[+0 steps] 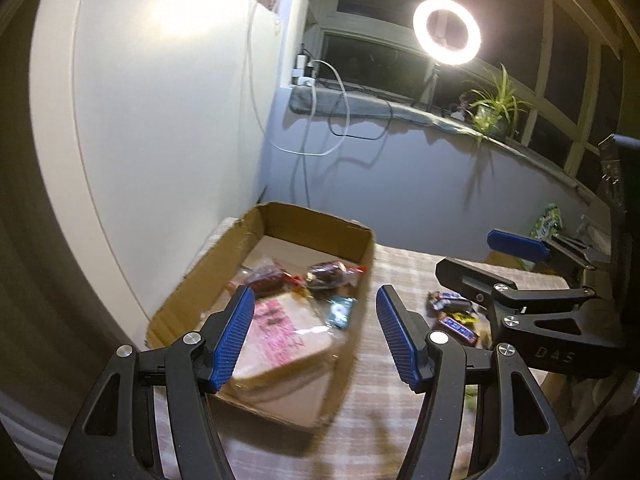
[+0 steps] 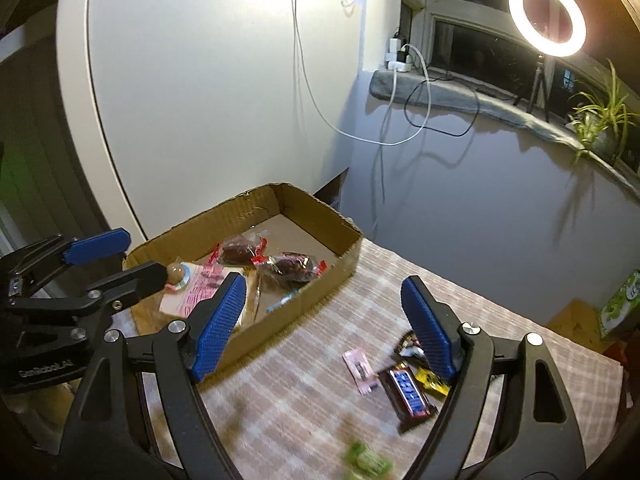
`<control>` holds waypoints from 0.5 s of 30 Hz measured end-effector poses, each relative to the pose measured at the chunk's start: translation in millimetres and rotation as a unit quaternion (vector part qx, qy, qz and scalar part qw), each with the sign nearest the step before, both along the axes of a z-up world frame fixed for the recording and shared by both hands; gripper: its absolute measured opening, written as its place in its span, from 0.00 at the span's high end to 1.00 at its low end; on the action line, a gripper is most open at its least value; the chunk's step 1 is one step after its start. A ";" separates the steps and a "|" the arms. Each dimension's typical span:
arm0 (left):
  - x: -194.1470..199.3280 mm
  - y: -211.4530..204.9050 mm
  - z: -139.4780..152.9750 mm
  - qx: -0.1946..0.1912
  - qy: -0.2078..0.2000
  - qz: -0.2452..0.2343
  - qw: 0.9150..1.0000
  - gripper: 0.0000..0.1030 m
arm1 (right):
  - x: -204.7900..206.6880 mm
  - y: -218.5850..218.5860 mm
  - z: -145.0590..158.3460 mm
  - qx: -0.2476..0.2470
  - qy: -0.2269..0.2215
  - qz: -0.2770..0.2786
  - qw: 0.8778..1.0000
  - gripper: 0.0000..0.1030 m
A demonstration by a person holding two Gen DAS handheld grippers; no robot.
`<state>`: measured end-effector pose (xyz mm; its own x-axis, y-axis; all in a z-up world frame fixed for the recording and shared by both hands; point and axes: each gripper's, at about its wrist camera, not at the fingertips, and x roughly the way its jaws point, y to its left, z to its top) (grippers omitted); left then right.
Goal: Organize snacks
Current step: 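Move both open grippers back over the loose snacks on the table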
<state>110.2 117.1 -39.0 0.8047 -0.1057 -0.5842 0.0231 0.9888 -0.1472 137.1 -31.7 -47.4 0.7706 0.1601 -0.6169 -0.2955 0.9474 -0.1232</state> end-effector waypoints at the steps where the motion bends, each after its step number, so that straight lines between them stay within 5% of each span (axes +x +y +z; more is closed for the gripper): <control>1: -1.2 -5.1 -0.4 0.001 0.001 -0.005 1.000 0.39 | -5.6 -3.0 1.4 -0.003 -0.004 -0.003 1.000 0.20; 15: -14.8 -67.7 -9.6 0.011 0.022 -0.058 0.998 0.39 | -73.9 -54.3 14.6 -0.009 -0.031 -0.042 0.999 0.20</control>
<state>95.5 49.4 -48.6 0.7613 -0.1835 -0.6219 0.1316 0.9829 -0.1289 63.1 -86.1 -32.8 0.8174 0.0818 -0.5703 -0.2061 0.9659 -0.1568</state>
